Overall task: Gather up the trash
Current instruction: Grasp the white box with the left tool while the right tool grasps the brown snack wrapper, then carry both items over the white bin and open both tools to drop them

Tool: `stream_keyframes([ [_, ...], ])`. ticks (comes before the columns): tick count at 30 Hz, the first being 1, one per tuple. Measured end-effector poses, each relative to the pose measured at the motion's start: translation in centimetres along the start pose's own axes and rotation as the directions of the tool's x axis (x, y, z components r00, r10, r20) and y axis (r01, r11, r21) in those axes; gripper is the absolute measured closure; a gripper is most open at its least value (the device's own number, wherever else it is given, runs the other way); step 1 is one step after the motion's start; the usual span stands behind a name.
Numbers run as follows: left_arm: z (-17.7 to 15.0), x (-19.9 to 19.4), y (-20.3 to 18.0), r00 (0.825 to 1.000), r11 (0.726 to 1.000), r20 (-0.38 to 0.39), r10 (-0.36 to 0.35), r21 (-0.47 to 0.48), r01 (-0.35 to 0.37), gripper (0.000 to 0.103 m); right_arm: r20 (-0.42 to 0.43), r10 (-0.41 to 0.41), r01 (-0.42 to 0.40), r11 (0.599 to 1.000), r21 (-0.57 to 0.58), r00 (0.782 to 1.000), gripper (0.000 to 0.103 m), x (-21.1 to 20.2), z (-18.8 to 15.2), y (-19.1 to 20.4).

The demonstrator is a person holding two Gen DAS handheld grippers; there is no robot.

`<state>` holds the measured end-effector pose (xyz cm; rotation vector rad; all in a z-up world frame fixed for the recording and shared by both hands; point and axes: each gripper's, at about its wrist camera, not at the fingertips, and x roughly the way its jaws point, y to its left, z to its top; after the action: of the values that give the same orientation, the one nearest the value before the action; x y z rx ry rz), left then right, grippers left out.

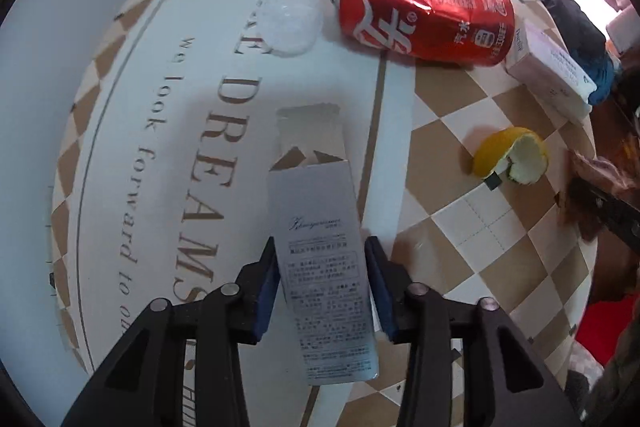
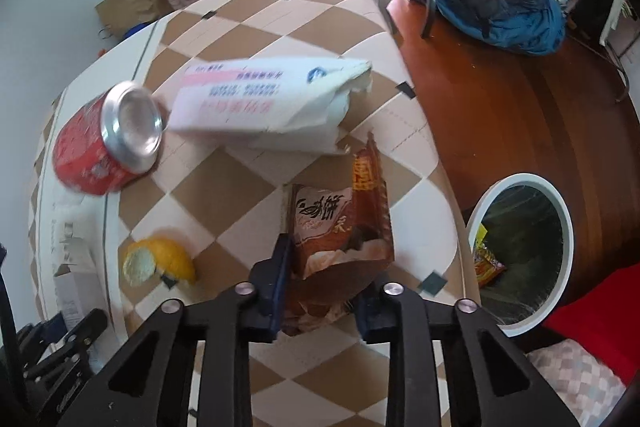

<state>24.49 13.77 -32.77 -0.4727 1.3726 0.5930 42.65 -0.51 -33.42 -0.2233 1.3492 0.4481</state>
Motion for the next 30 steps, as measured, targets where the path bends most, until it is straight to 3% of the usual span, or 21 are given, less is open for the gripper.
stream_keyframes([
  [1, -0.4, -0.3, 0.2, 1.0, 1.0, 0.009, -0.003, -0.003, 0.003, 0.071, -0.002, 0.01, -0.01, 1.0, -0.005, 1.0, 0.077, -0.2, -0.3, 0.0],
  [7, -3.8, -2.4, -0.1, 0.997, 1.0, 0.072, 0.014, 0.001, -0.014, 0.071, 0.004, 0.061, -0.061, 0.998, -0.022, 0.998, 0.078, -2.4, -4.1, -0.9],
  [14, -7.7, -8.9, -1.3, 0.983, 0.999, 0.182, 0.02, 0.026, -0.025, 0.071, 0.012, 0.114, -0.114, 0.993, -0.041, 0.993, 0.079, -4.5, -9.0, -1.6],
  [22, -8.0, -16.4, -3.8, 0.945, 0.995, 0.326, -0.036, 0.104, 0.001, 0.071, 0.1, 0.22, -0.216, 0.975, -0.053, 0.97, 0.08, -10.3, -11.7, -2.4],
  [30, -7.8, -22.5, -11.5, 0.897, 0.967, 0.409, -0.17, 0.245, 0.072, 0.071, 0.248, 0.29, -0.29, 0.956, -0.037, 0.925, 0.08, -19.1, -11.9, -7.4],
])
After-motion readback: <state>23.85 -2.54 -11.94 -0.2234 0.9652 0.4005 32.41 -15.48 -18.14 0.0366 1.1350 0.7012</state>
